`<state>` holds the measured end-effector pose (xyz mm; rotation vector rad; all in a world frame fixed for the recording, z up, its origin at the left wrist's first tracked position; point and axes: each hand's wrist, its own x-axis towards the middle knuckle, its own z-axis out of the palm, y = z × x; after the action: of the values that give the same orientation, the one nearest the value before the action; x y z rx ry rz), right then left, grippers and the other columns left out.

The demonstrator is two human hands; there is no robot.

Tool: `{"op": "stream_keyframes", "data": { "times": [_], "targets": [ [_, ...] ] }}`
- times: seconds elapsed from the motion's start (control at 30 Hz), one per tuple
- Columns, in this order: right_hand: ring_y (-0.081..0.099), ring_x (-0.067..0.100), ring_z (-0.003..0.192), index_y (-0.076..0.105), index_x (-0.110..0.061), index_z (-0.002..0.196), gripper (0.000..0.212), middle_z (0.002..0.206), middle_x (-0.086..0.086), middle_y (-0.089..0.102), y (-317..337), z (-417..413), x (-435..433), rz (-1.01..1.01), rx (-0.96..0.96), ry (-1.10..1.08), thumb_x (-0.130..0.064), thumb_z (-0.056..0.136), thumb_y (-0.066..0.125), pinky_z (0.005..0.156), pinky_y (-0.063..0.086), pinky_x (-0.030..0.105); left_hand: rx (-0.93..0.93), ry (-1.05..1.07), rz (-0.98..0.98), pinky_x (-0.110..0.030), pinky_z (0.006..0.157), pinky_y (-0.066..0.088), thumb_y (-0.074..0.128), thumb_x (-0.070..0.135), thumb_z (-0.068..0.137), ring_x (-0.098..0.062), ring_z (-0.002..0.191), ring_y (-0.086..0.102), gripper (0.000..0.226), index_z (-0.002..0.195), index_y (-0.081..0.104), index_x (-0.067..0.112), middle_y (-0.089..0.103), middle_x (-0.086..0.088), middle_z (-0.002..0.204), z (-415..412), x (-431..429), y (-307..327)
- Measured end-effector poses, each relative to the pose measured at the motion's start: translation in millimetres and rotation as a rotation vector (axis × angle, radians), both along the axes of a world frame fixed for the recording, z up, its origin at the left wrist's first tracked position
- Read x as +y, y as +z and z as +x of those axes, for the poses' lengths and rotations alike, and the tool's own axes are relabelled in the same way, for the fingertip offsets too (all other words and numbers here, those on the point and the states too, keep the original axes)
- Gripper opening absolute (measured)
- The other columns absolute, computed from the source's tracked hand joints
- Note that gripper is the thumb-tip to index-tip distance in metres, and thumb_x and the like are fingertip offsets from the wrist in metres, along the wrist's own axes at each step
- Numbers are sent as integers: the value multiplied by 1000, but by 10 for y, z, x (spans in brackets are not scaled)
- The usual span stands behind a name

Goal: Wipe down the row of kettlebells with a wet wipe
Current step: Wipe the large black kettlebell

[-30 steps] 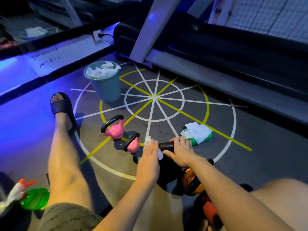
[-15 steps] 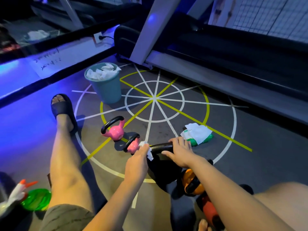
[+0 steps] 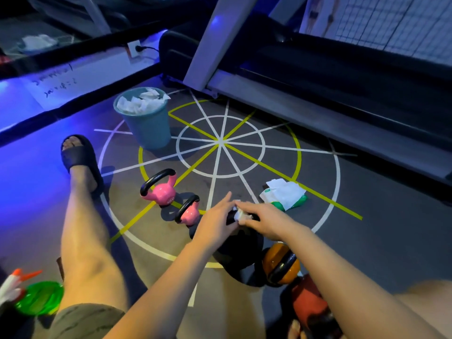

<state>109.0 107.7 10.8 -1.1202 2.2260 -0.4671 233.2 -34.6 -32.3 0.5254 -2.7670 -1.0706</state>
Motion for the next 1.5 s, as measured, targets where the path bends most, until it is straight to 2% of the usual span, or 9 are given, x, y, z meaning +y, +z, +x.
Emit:
{"op": "stream_keyframes", "data": {
  "times": [0.13, 0.27, 0.4, 0.5, 0.67, 0.8, 0.97, 1.2, 1.5],
  "targets": [
    [47, 27, 133, 57, -45, 132, 35, 139, -7, 59, -138, 69, 20, -87, 156, -61, -32, 100, 52, 104, 44, 45, 95, 5, 193, -11, 116, 22, 74, 20, 86, -4, 149, 27, 80, 155, 35, 32, 19, 10, 165, 149, -72, -92],
    [64, 27, 103, 70, -41, 116, 26, 109, -2, 73, -241, -17, 243, -237, 193, -317, -30, 98, 54, 81, 52, 35, 98, 171, 286, -44, 119, 35, 62, 32, 96, -8, 147, 36, 56, 150, 45, 29, 31, 13, 162, 156, -205, -63],
    [62, 35, 97, 78, -19, 98, 26, 93, 12, 74, -427, -201, 485, -49, 58, -580, -26, 100, 53, 72, 43, 34, -158, -4, 167, -31, 117, 27, 63, 63, 89, -11, 148, 31, 72, 150, 45, 29, 35, 8, 161, -44, -231, 52],
    [58, 35, 90, 72, -21, 79, 28, 87, 14, 67, -454, -150, 434, -60, 9, -644, -22, 97, 51, 69, 36, 28, -280, -128, -67, -35, 97, 45, 59, 70, 87, -24, 123, 56, 53, 123, 56, 32, 63, 0, 125, -124, -157, -100],
    [63, 25, 102, 71, -31, 118, 31, 107, 5, 73, -310, 76, 190, -256, 50, -621, -22, 100, 48, 85, 48, 30, -337, -120, -80, -51, 95, 46, 50, 83, 82, -26, 109, 53, 61, 121, 55, 36, 51, 6, 104, -152, -226, -186],
    [58, 34, 114, 67, -26, 129, 40, 124, 14, 65, -505, -116, 322, -58, -35, -770, -14, 100, 42, 92, 47, 34, -397, -155, -41, -53, 98, 45, 46, 85, 81, -24, 110, 52, 63, 124, 51, 40, 50, 4, 108, -180, -249, -177],
    [60, 32, 94, 75, -18, 102, 24, 103, 14, 70, -733, -180, 306, 122, -199, -790, -10, 93, 54, 78, 46, 33, -371, -156, -63, -53, 98, 44, 43, 87, 80, -23, 107, 53, 66, 125, 52, 40, 47, 6, 104, -165, -265, -220],
    [61, 33, 113, 60, -4, 122, 34, 121, 16, 64, -1056, -257, 111, 308, -226, -815, -7, 89, 63, 85, 49, 35, -370, -176, -51, -55, 100, 43, 39, 89, 78, -23, 107, 53, 69, 127, 50, 41, 48, 7, 104, -184, -278, -231],
    [64, 32, 98, 79, -18, 100, 27, 102, 11, 72, -729, -177, 277, 80, -160, -871, -4, 88, 59, 87, 53, 35, -349, -192, -82, -53, 102, 41, 49, 77, 87, -23, 109, 52, 55, 126, 51, 38, 47, 6, 106, -187, -291, -215]
  ]
}}
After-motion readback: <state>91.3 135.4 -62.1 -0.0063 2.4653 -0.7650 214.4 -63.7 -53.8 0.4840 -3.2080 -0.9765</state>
